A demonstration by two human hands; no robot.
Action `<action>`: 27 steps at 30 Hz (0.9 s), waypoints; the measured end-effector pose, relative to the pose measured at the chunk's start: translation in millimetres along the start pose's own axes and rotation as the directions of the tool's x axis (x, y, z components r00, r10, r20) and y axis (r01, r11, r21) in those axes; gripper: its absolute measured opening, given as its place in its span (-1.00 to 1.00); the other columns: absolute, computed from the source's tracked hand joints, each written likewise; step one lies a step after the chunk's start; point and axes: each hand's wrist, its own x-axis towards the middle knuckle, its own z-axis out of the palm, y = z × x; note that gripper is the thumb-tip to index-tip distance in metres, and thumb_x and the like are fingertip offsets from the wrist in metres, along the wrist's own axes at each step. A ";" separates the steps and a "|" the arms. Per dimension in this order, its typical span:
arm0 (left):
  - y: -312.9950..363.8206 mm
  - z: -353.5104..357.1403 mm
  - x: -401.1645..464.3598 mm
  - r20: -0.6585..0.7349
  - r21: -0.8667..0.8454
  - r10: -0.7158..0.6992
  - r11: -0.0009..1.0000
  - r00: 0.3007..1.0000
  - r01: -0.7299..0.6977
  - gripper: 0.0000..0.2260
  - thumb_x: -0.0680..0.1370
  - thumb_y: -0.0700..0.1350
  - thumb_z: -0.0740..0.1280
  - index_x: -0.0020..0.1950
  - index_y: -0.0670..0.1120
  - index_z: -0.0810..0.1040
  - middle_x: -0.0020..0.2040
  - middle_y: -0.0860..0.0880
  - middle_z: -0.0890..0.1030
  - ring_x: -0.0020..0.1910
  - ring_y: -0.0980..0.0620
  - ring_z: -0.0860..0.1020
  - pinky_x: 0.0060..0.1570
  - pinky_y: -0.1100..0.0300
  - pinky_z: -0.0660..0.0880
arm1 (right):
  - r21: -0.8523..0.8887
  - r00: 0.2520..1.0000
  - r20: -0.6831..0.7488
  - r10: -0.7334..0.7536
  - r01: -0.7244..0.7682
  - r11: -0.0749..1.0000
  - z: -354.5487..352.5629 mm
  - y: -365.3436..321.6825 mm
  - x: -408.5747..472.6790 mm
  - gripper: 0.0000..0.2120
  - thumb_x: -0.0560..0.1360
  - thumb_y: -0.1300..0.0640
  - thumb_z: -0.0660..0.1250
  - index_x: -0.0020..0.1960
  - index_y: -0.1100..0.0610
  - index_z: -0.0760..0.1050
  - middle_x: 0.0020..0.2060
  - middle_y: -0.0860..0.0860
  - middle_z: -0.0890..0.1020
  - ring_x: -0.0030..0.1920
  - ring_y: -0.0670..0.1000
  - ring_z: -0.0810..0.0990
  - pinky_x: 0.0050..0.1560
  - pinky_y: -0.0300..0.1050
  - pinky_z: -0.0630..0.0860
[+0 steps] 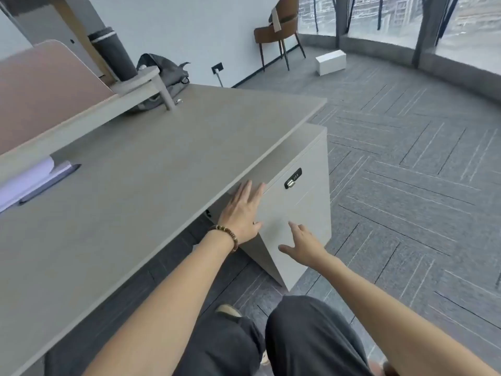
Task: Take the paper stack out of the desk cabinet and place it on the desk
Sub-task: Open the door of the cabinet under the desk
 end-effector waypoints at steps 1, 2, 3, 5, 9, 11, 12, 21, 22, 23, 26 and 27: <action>-2.0 2.6 4.4 0.006 0.024 0.008 1.000 1.000 -0.008 -0.12 0.53 -0.02 0.41 0.63 0.03 -0.15 0.64 -0.16 -0.12 0.62 -0.13 -0.11 0.57 -0.02 -0.01 | 0.025 1.000 -0.007 0.014 -0.014 1.000 4.9 0.0 3.0 -0.17 0.56 -0.12 0.32 0.62 0.17 -0.03 0.49 0.20 0.29 0.43 0.25 0.39 0.35 0.10 0.41; -4.6 3.6 9.8 0.007 0.038 0.011 0.999 1.000 -0.011 -0.10 0.52 -0.02 0.41 0.63 0.01 -0.16 0.64 -0.17 -0.12 0.62 -0.13 -0.13 0.58 -0.01 -0.06 | 0.049 0.999 -0.010 0.030 -0.030 0.998 7.9 -0.1 5.5 -0.15 0.56 -0.13 0.32 0.63 0.17 -0.06 0.50 0.19 0.27 0.44 0.24 0.38 0.35 0.09 0.40; -8.0 6.5 13.7 0.001 0.071 0.015 0.997 1.000 -0.015 -0.09 0.52 -0.02 0.42 0.63 0.00 -0.17 0.64 -0.17 -0.13 0.62 -0.13 -0.14 0.58 0.01 -0.12 | 0.071 0.999 -0.015 0.030 -0.029 0.997 14.0 0.5 8.9 -0.12 0.55 -0.13 0.33 0.63 0.16 -0.08 0.52 0.19 0.24 0.45 0.24 0.37 0.37 0.08 0.39; -12.5 11.1 21.5 -0.017 0.113 0.053 0.992 0.998 -0.051 -0.06 0.50 -0.01 0.43 0.63 -0.02 -0.18 0.64 -0.18 -0.14 0.62 -0.14 -0.16 0.54 0.05 -0.22 | 0.126 1.000 -0.016 0.027 -0.025 0.992 26.6 2.3 16.5 -0.07 0.52 -0.14 0.36 0.63 0.15 -0.12 0.55 0.18 0.19 0.49 0.22 0.32 0.40 0.06 0.35; -19.4 21.0 32.2 -0.082 0.165 0.100 0.983 0.992 -0.085 -0.01 0.46 -0.01 0.48 0.62 -0.01 -0.19 0.65 -0.14 -0.12 0.62 -0.12 -0.16 0.51 0.09 -0.26 | 0.254 0.996 -0.074 0.047 -0.026 0.967 49.5 4.2 32.0 0.06 0.44 -0.18 0.42 0.63 0.14 -0.17 0.59 0.11 0.08 0.55 0.15 0.24 0.45 0.02 0.32; -21.0 25.1 33.4 -0.099 0.165 0.107 0.982 0.989 -0.090 0.00 0.45 -0.03 0.49 0.62 0.00 -0.19 0.65 -0.13 -0.10 0.62 -0.11 -0.14 0.53 0.08 -0.23 | 0.305 0.993 -0.092 0.072 -0.041 0.951 63.5 3.2 38.5 0.12 0.40 -0.21 0.44 0.63 0.14 -0.20 0.61 0.08 0.01 0.57 0.14 0.22 0.48 0.03 0.33; -21.0 26.8 34.1 -0.107 0.164 0.115 0.982 0.988 -0.096 0.00 0.45 -0.03 0.50 0.62 0.00 -0.18 0.65 -0.13 -0.09 0.62 -0.11 -0.14 0.54 0.07 -0.21 | 0.335 0.991 -0.101 0.090 -0.051 0.941 69.4 2.3 41.4 0.14 0.38 -0.21 0.46 0.63 0.12 -0.23 0.61 0.07 -0.02 0.57 0.15 0.22 0.48 0.05 0.34; -21.7 33.6 35.7 -0.175 0.133 0.097 0.988 0.980 -0.074 0.01 0.43 -0.08 0.51 0.62 0.04 -0.17 0.65 -0.10 -0.05 0.62 -0.08 -0.11 0.50 0.14 -0.26 | 0.415 0.941 -0.266 0.209 -0.084 0.906 90.9 -9.8 58.8 0.21 0.32 -0.24 0.51 0.60 0.09 -0.26 0.60 0.14 -0.04 0.61 0.16 0.03 0.58 0.10 0.17; -21.4 34.0 35.8 -0.181 0.132 0.097 0.988 0.979 -0.073 0.00 0.43 -0.08 0.51 0.62 0.04 -0.15 0.65 -0.10 -0.04 0.62 -0.08 -0.10 0.50 0.14 -0.25 | 0.406 0.935 -0.279 0.218 -0.091 0.909 92.6 -10.1 59.6 0.20 0.32 -0.29 0.49 0.60 0.08 -0.25 0.61 0.13 -0.03 0.61 0.16 0.03 0.57 0.11 0.17; -20.8 34.2 35.6 -0.188 0.128 0.093 0.989 0.978 -0.070 0.00 0.43 -0.09 0.51 0.62 0.05 -0.14 0.65 -0.09 -0.03 0.62 -0.08 -0.09 0.50 0.14 -0.24 | 0.394 0.930 -0.291 0.224 -0.097 0.914 93.7 -10.2 59.6 0.20 0.32 -0.33 0.47 0.60 0.07 -0.25 0.61 0.13 -0.02 0.61 0.15 0.03 0.57 0.12 0.18; -19.9 35.4 35.2 -0.201 0.115 0.089 0.991 0.975 -0.066 -0.01 0.42 -0.11 0.50 0.63 0.05 -0.12 0.65 -0.08 -0.02 0.62 -0.07 -0.09 0.52 0.13 -0.22 | 0.330 0.923 -0.323 0.208 -0.096 0.939 92.2 -7.8 58.4 0.18 0.31 -0.34 0.45 0.60 0.10 -0.20 0.60 0.14 0.02 0.61 0.16 0.07 0.56 0.12 0.20; -19.7 35.1 35.3 -0.201 0.113 0.088 0.991 0.976 -0.067 -0.01 0.42 -0.11 0.50 0.63 0.05 -0.11 0.65 -0.07 -0.01 0.62 -0.06 -0.09 0.52 0.13 -0.21 | 0.304 0.922 -0.332 0.199 -0.096 0.948 90.7 -6.1 58.1 0.18 0.30 -0.32 0.45 0.60 0.12 -0.18 0.59 0.16 0.05 0.59 0.17 0.10 0.55 0.12 0.22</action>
